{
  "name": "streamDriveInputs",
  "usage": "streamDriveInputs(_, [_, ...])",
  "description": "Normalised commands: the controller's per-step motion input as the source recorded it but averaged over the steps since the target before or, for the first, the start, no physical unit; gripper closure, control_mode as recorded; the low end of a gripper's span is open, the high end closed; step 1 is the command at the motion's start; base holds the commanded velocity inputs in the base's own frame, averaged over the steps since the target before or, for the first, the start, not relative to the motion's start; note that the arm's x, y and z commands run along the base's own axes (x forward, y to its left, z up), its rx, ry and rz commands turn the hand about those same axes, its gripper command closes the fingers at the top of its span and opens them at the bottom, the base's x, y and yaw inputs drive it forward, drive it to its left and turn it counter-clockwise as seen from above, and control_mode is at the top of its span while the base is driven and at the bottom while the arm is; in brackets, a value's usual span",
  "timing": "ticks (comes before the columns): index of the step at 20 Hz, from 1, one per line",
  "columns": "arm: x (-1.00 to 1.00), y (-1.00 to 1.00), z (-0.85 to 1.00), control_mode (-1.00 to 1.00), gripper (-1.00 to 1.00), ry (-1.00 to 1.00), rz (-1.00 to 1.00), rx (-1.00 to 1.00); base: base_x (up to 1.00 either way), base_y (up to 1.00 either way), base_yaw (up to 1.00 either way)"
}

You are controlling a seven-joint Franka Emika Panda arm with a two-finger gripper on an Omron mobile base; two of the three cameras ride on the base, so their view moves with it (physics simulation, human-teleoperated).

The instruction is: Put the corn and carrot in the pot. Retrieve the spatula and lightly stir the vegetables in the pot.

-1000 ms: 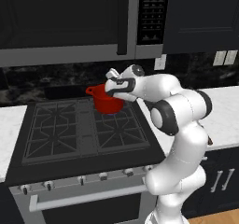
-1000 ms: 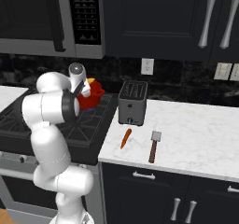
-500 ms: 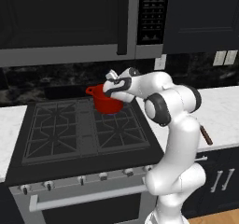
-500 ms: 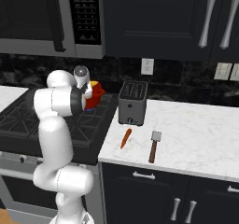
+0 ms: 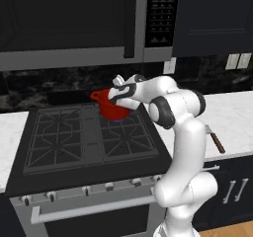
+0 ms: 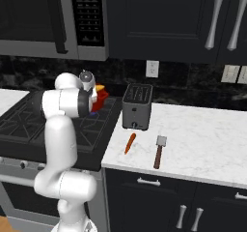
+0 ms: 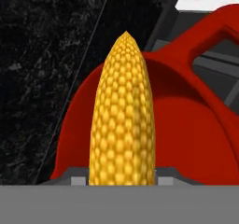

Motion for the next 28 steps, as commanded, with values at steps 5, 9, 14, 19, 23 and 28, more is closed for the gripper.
streamDriveInputs(5, [0.47,0.01,-0.09,-1.0,1.0,0.0,-0.06,0.02,0.0,0.0,0.0])
streamDriveInputs(9, [0.13,0.07,-0.22,-1.0,-1.0,0.0,-0.05,0.0,0.0,0.0,0.0])
streamDriveInputs(14, [-0.14,0.03,-0.06,-1.0,-1.0,0.0,-0.04,0.0,0.0,0.0,0.0])
streamDriveInputs(19, [-0.43,0.0,0.01,-1.0,-1.0,-0.01,-0.01,0.04,0.0,0.0,0.0])
streamDriveInputs(23, [-0.55,-0.07,0.21,-1.0,-1.0,-0.08,0.0,0.09,0.0,0.0,0.0])
streamDriveInputs(28, [-0.73,-0.27,0.43,-1.0,-1.0,-0.07,-0.01,0.09,0.0,0.0,0.0])
